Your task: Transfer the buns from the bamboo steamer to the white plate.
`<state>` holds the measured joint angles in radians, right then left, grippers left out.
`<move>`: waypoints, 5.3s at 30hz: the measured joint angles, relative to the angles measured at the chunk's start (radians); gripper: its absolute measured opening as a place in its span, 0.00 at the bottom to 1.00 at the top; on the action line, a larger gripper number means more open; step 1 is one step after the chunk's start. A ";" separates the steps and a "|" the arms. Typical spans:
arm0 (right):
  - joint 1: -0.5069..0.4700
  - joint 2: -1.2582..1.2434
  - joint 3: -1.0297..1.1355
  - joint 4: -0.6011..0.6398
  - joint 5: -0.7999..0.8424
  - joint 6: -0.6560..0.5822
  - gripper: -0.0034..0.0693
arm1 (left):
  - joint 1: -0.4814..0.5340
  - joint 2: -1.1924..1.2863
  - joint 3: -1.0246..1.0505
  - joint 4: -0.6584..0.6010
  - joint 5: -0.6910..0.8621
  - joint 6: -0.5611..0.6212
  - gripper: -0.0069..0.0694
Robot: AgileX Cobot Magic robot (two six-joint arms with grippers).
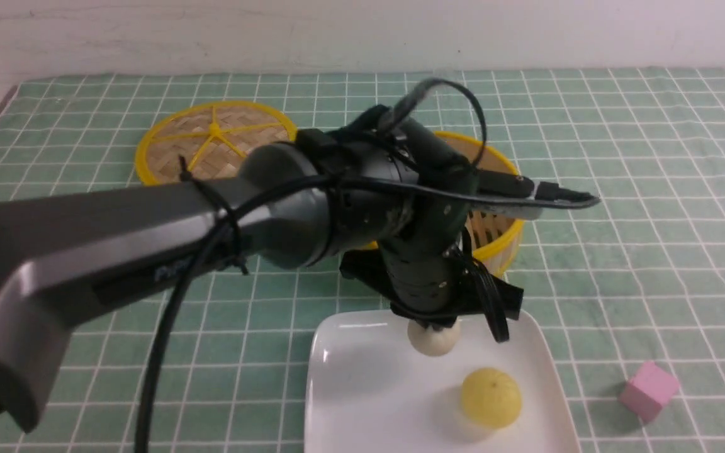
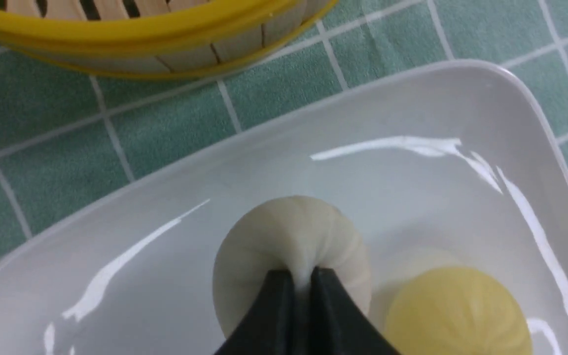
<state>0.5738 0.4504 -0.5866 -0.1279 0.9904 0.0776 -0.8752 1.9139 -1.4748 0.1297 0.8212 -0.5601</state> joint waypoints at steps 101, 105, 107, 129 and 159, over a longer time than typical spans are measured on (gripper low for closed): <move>0.000 -0.003 0.040 -0.008 -0.073 0.005 0.23 | 0.163 -0.131 0.256 -0.263 -0.017 0.305 0.22; 0.000 -0.005 0.040 0.013 -0.068 0.005 0.23 | 0.163 -0.110 0.256 -0.263 -0.025 0.305 0.37; 0.000 -0.010 0.040 0.020 -0.053 0.006 0.23 | 0.163 -0.111 0.252 -0.264 -0.026 0.305 0.47; 0.000 -0.381 0.196 0.065 -0.431 0.054 0.03 | 0.163 -0.159 0.136 -0.202 0.025 0.304 0.60; 0.000 -0.381 0.245 0.064 -0.543 0.054 0.04 | 0.163 -0.159 0.136 -0.130 0.021 0.304 0.09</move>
<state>0.5738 0.0698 -0.3413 -0.0642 0.4477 0.1321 -0.7126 1.7552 -1.3387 0.0000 0.8426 -0.2563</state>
